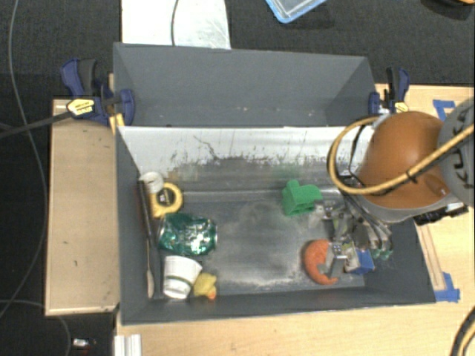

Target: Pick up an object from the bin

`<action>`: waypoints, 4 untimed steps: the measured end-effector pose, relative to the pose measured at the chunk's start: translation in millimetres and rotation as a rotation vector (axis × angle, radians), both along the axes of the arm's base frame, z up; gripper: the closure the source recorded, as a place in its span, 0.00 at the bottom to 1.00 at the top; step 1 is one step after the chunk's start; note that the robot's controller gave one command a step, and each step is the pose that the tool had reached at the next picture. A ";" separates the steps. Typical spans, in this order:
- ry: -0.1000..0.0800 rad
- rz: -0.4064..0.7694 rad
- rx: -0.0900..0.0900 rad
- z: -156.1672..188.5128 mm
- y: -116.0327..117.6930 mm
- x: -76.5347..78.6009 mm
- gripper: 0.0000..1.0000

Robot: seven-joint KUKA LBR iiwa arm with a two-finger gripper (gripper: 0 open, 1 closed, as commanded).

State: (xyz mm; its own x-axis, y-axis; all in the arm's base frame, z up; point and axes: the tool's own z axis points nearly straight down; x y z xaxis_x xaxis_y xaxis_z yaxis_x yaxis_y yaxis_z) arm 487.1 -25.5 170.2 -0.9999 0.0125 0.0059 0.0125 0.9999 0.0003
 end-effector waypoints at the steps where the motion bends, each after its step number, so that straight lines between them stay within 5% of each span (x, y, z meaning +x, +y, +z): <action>1: -0.008 0.001 0.000 4.1 0.1 1.7 0.00; 2: -0.016 0.001 0.001 -9.8 -13.2 6.8 0.00; 3: -0.015 0.260 0.000 -73.3 -0.7 3.2 0.00; 4: -0.015 0.135 -0.002 -70.2 -51.0 -3.5 0.00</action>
Offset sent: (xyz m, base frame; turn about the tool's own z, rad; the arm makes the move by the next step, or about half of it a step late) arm 0.0102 -0.0500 -0.0498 0.0299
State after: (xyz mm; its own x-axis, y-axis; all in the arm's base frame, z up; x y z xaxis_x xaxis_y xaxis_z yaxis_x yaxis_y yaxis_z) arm 483.6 -76.6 100.0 -0.9925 -0.1217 -0.0092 -0.1217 0.9926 -0.0025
